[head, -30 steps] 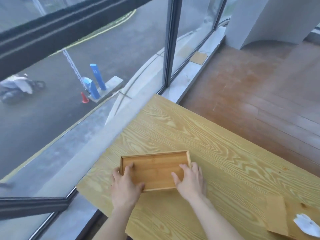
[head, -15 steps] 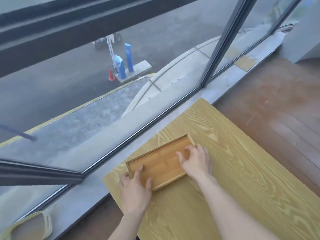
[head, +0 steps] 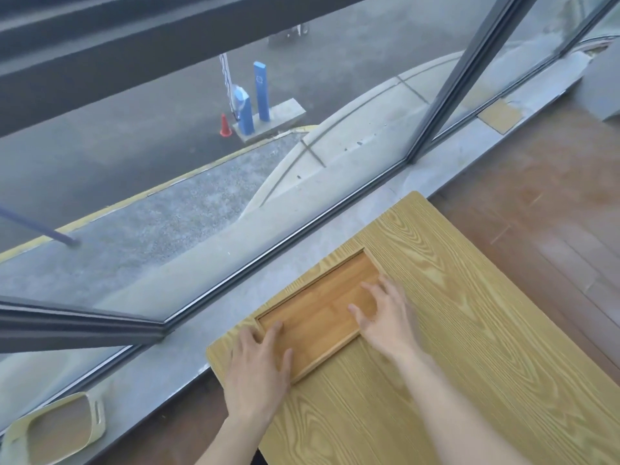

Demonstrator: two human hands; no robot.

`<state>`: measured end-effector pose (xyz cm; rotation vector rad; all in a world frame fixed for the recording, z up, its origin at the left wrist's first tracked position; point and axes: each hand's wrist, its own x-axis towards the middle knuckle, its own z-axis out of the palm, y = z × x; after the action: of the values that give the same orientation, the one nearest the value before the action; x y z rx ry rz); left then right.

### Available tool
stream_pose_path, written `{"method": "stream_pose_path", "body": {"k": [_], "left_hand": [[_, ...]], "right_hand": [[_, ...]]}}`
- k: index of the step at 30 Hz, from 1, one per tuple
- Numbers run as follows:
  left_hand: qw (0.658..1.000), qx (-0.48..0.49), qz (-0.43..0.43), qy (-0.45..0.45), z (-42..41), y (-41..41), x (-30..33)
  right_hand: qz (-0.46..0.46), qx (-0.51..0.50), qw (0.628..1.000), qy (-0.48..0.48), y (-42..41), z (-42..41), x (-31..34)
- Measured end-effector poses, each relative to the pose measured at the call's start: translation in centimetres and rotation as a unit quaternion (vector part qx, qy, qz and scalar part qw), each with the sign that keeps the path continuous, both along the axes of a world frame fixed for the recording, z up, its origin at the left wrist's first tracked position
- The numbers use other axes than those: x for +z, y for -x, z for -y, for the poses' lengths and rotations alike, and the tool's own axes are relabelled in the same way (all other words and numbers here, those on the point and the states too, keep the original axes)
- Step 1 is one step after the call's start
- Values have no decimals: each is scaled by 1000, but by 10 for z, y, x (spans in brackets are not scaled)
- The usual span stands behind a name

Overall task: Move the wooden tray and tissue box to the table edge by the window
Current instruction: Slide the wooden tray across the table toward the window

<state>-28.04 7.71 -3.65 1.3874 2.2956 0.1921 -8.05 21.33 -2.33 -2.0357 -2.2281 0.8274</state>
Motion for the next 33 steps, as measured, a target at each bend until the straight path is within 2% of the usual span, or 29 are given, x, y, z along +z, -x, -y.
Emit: {"method": "stream_pose_path", "body": {"k": [3,8,33], "left_hand": [[996,-73,-3,-60,-10,-6,-5],[983,-179,21,-30,-25,-29,-13],[985,-170,11,-26,-38,-28,-23]], "right_hand": [[50,51,997,3,-3,23,-2],[67,91,993,28,-8,42,-11],[95,103,990,17,6,26,-17]]}}
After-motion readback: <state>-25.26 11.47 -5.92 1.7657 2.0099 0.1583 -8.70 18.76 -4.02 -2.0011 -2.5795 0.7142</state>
